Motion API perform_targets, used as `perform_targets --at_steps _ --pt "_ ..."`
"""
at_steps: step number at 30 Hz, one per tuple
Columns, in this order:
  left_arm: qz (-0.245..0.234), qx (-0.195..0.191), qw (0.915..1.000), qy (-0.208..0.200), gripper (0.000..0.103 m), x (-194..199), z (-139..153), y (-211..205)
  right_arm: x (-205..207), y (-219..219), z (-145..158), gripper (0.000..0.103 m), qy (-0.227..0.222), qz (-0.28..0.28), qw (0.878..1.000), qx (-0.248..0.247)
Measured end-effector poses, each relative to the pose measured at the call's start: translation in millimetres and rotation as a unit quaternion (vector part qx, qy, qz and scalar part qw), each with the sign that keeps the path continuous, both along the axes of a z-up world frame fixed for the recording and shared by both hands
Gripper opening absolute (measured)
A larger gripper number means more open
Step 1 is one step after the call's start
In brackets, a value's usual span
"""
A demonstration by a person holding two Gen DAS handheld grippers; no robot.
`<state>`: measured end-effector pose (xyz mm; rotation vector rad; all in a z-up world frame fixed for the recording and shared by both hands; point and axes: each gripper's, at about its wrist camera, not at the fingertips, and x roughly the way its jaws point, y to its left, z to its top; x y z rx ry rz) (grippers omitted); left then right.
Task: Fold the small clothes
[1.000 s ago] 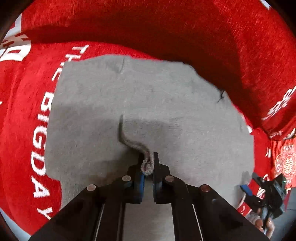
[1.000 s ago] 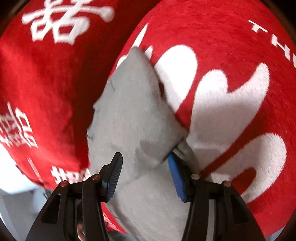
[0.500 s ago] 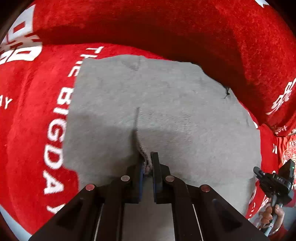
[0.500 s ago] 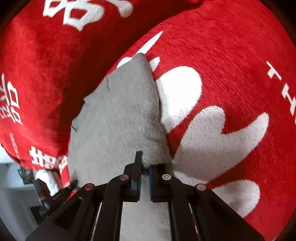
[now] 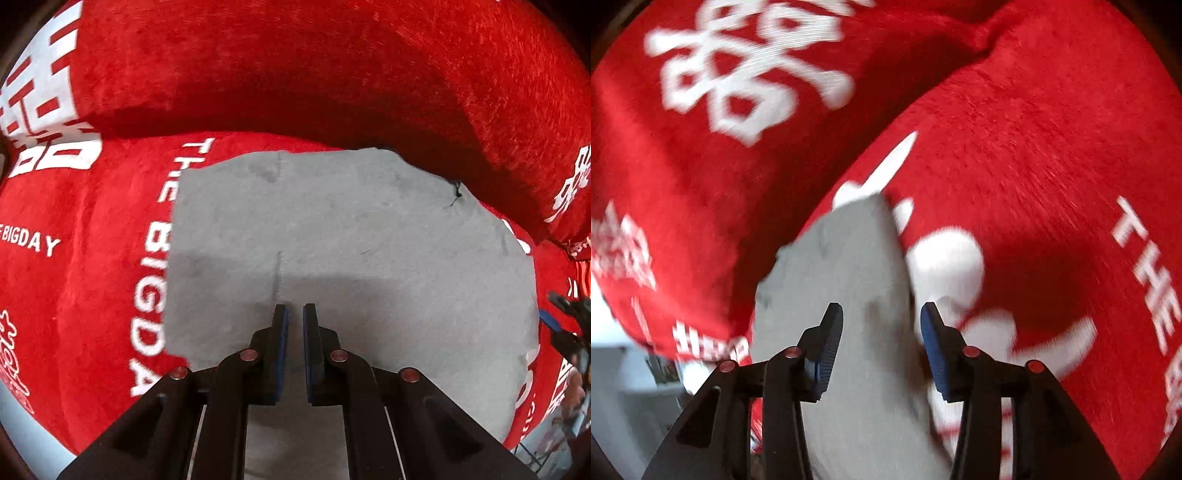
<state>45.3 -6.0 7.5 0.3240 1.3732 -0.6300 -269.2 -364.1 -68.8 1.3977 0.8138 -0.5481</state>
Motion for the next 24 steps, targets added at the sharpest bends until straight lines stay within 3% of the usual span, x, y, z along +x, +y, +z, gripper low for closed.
perform_targets --at_steps 2,4,5,7,11,13,20,24 --pt "0.000 0.002 1.0000 0.001 0.008 -2.1 -4.2 -6.1 11.0 -10.6 -16.4 0.048 0.000 -0.007 1.000 0.017" --pt "0.002 0.013 0.9999 0.003 0.008 -3.8 -13.3 -12.0 21.9 -15.4 -22.5 0.038 -0.012 0.000 0.999 0.029" --pt "0.002 0.018 0.9998 0.004 0.008 -4.6 -16.0 -13.4 29.8 -16.1 -21.2 0.008 -0.006 0.015 0.999 0.027" --pt "0.003 0.024 0.9997 0.003 0.008 -6.5 -20.1 -13.4 48.0 -13.8 -6.1 0.008 0.030 0.070 0.997 -0.020" --pt "0.001 0.030 0.9995 0.001 0.008 -10.7 -25.8 -10.8 69.8 -7.3 11.1 0.008 0.120 0.160 0.971 -0.131" --pt "-0.005 0.030 0.9995 -0.005 0.008 -13.6 -26.1 -9.7 64.1 -10.5 -1.2 0.008 0.147 0.173 0.964 -0.136" --pt "-0.009 0.037 0.9993 -0.007 0.008 -15.9 -24.3 0.7 42.2 -4.0 15.7 0.008 0.164 0.127 0.970 -0.126" --pt "-0.001 0.039 0.9992 -0.008 0.008 -17.3 -14.2 17.5 31.5 20.0 43.4 0.016 0.132 0.133 0.975 -0.116"
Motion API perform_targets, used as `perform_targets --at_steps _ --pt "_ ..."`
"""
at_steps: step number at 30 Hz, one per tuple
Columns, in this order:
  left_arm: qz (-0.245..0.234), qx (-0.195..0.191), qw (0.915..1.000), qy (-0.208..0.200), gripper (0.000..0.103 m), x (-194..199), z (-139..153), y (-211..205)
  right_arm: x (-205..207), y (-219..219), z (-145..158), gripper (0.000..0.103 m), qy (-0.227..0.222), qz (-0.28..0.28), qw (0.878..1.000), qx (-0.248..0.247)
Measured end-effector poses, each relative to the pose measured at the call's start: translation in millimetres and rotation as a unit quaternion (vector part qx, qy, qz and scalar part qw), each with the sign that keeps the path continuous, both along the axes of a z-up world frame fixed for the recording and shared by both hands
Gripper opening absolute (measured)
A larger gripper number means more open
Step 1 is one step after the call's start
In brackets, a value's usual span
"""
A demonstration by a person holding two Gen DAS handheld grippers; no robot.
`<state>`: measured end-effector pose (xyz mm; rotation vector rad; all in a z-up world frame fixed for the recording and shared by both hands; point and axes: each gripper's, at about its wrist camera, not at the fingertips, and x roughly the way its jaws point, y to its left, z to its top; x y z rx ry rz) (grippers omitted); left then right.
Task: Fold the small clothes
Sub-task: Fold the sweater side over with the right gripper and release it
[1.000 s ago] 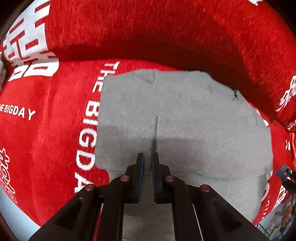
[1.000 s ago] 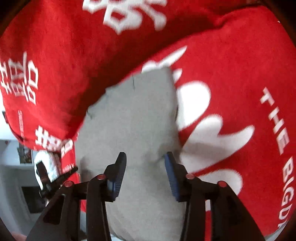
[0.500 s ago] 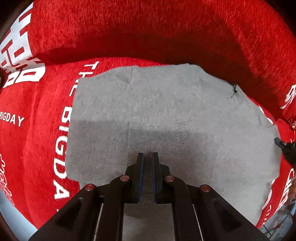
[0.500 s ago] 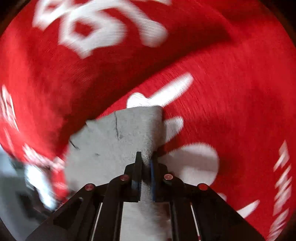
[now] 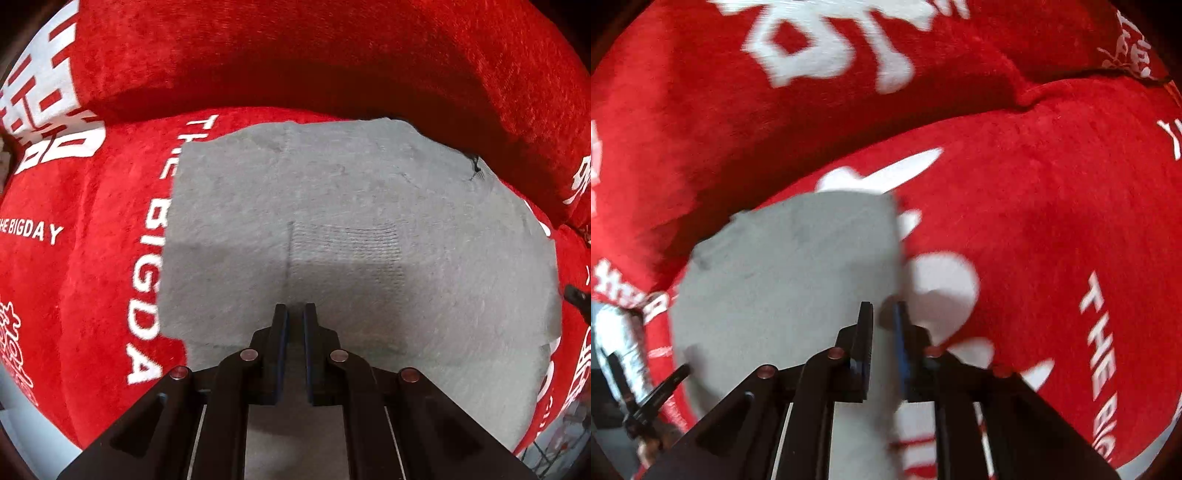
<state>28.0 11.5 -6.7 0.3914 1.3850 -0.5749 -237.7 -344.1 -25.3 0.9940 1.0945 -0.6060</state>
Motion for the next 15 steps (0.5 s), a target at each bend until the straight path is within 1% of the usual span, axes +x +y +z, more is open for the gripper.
perform_targets --at_steps 2,3,4,5,6,8,10,13,15 --pt "0.006 -0.001 1.0000 0.002 0.008 0.8 2.8 8.8 -0.1 20.8 9.5 0.016 -0.031 0.010 0.999 0.024" --pt "0.008 -0.001 1.0000 0.003 0.008 1.9 4.4 11.8 2.3 30.3 10.4 0.022 -0.049 0.014 0.998 0.043" --pt "0.010 -0.002 0.9999 0.004 0.008 1.9 5.5 16.6 6.4 43.1 9.1 0.027 -0.069 0.018 0.995 0.072" --pt "0.011 -0.002 0.9999 0.005 0.008 1.5 6.3 19.6 11.7 55.1 7.0 0.039 -0.083 0.022 0.992 0.097" --pt "0.011 -0.002 0.9999 0.004 0.008 1.2 7.1 20.4 17.1 67.8 4.1 0.047 -0.093 0.027 0.988 0.119" --pt "0.009 0.003 1.0000 0.000 0.008 0.8 8.2 26.0 37.0 94.4 -7.2 0.047 -0.117 0.037 0.979 0.166" --pt "0.004 0.007 1.0000 -0.004 0.008 -2.7 9.0 28.1 60.7 118.1 -23.4 0.047 -0.136 0.031 0.967 0.212" --pt "0.001 0.015 0.9999 0.000 0.008 -5.8 6.0 30.6 91.7 146.8 -47.6 0.047 -0.170 -0.007 0.944 0.283" --pt "0.005 0.016 0.9999 0.003 0.008 -8.2 4.5 36.9 100.9 166.2 -59.8 0.046 -0.171 -0.032 0.935 0.308"
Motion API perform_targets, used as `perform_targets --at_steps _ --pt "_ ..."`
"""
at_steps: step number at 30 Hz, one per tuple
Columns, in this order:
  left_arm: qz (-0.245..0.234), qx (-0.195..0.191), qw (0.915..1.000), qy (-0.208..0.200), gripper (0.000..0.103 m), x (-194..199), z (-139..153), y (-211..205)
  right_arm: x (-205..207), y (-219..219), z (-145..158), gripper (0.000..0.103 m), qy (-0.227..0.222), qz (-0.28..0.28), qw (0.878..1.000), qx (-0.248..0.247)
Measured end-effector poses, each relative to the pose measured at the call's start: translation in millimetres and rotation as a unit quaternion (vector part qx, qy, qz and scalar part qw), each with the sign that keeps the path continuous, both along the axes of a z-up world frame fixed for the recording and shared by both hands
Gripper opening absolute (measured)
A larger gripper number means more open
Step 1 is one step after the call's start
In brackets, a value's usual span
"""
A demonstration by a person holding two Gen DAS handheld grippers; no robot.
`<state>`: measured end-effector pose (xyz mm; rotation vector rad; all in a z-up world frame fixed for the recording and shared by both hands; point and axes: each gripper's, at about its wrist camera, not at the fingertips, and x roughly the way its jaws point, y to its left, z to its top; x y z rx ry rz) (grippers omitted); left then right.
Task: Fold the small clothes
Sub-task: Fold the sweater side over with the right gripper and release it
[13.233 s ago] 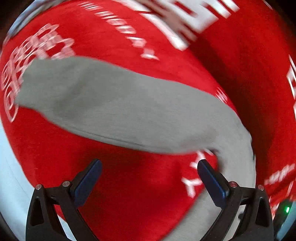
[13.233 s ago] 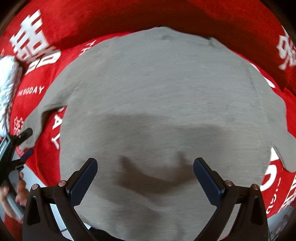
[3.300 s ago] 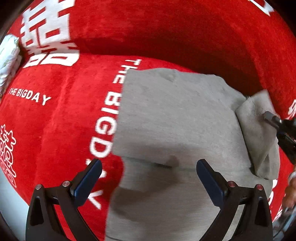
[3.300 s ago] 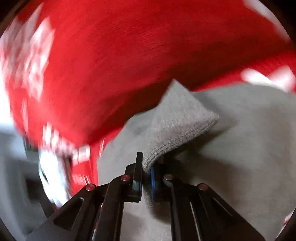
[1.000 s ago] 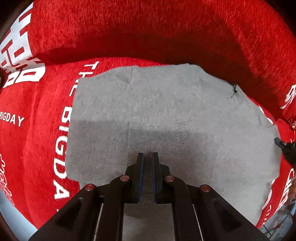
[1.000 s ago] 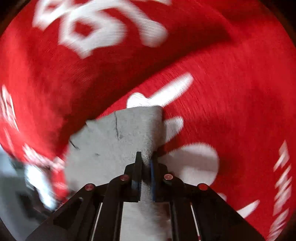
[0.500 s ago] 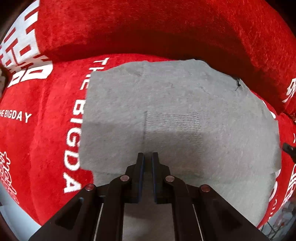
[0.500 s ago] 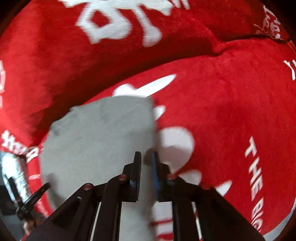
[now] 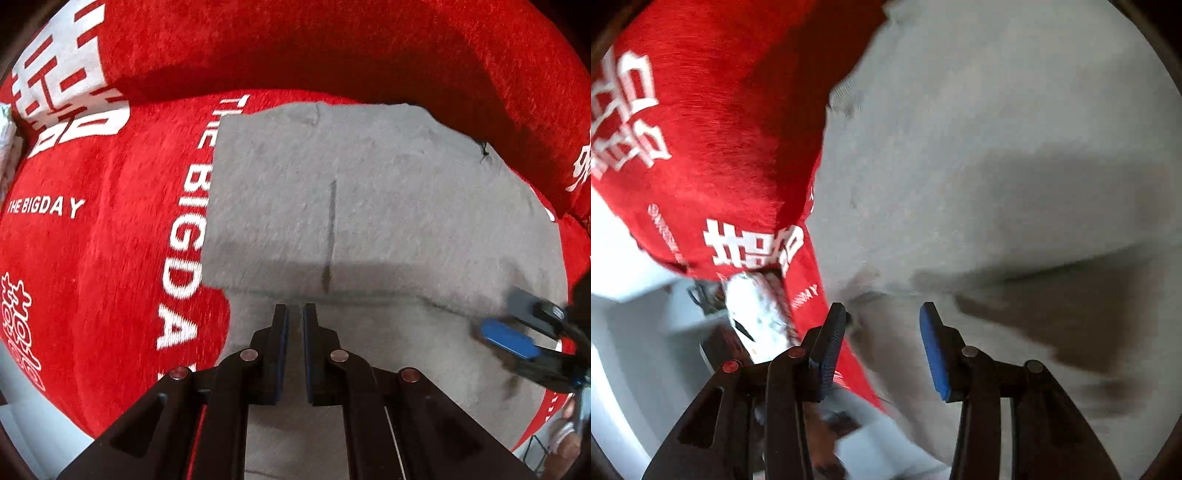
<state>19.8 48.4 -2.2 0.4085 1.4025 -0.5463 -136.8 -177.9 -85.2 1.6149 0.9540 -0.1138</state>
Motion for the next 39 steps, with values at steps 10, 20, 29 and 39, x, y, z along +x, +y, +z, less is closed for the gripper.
perform_targets --at_steps 10,20,29,39 --pt "0.025 -0.011 0.9995 0.015 0.008 -0.5 -4.7 24.7 2.3 12.8 -23.7 0.015 0.023 -0.085 0.996 0.031" --pt "0.032 -0.011 0.9994 0.005 0.008 1.5 -0.4 28.2 18.4 19.3 -16.5 0.014 0.049 -0.011 0.998 -0.034" --pt "0.044 0.004 0.9990 0.011 0.086 -1.0 5.3 30.0 -2.8 31.4 27.0 0.049 0.058 0.082 0.988 -0.119" --pt "0.049 0.007 0.9987 -0.012 0.102 -10.6 19.5 24.9 -57.6 9.0 57.7 0.080 0.103 0.100 0.966 -0.214"
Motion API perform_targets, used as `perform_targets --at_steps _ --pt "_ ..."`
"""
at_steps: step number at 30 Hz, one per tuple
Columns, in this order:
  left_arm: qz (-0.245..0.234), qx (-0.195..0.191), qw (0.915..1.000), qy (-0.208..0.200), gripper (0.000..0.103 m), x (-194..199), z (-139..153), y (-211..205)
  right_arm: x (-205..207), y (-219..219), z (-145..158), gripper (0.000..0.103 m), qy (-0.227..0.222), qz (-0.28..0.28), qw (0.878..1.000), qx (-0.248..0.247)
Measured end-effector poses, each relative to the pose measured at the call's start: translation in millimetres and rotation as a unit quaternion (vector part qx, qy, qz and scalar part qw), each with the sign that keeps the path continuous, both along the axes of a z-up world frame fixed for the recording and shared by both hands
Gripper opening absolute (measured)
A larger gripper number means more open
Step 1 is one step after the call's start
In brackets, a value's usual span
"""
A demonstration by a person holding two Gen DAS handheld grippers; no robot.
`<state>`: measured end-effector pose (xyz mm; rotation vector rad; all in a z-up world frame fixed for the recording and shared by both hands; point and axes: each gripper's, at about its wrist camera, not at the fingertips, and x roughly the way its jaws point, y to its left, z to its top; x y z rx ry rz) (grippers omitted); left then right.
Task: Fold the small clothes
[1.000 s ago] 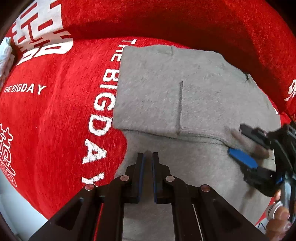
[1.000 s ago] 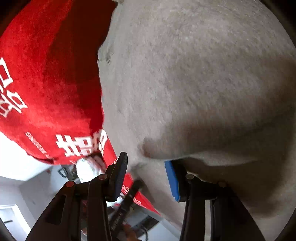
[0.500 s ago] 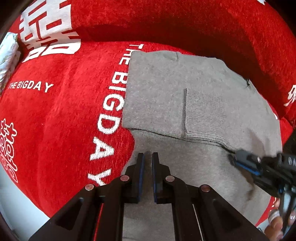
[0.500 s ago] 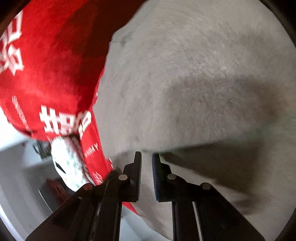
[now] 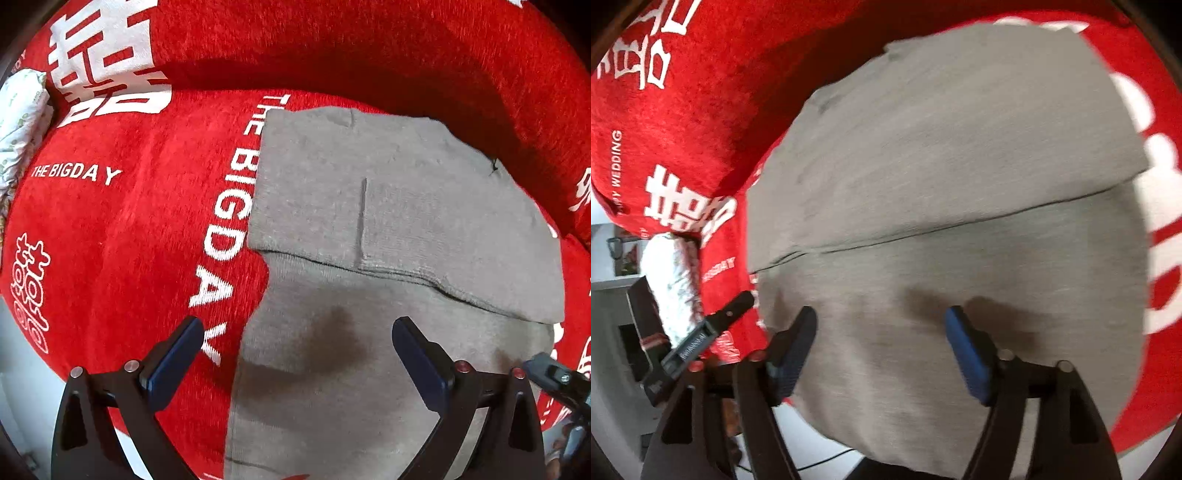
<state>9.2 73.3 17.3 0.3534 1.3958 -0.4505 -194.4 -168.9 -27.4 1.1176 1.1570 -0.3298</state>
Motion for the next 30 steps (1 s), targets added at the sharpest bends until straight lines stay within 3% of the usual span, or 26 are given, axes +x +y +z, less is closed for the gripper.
perform_targets --at_steps 7,10,13,15,18,30 --pt "-0.028 0.008 0.9995 0.013 0.102 -13.4 -3.4 -13.5 -22.8 -17.8 16.5 0.085 0.020 0.004 0.997 -0.076" --pt "-0.040 0.009 0.9991 0.011 0.102 -20.9 -1.8 -20.2 -30.8 -24.5 19.3 0.085 0.017 -0.004 0.996 -0.084" --pt "-0.045 0.005 0.9988 0.015 0.102 -27.8 -0.3 -26.1 -39.3 -31.0 20.7 0.095 0.016 -0.014 0.995 -0.093" --pt "-0.050 0.004 0.9986 0.013 0.102 -33.0 1.0 -30.4 -45.1 -35.6 21.2 0.096 0.017 -0.020 0.995 -0.099" --pt "-0.057 0.006 0.9983 0.012 0.102 -40.3 1.8 -36.9 -50.9 -40.0 20.6 0.103 0.022 -0.018 0.994 -0.102" --pt "-0.082 0.011 0.9964 0.017 0.102 -64.8 1.1 -57.3 -70.2 -59.5 19.0 0.103 -0.002 -0.014 0.998 -0.069"
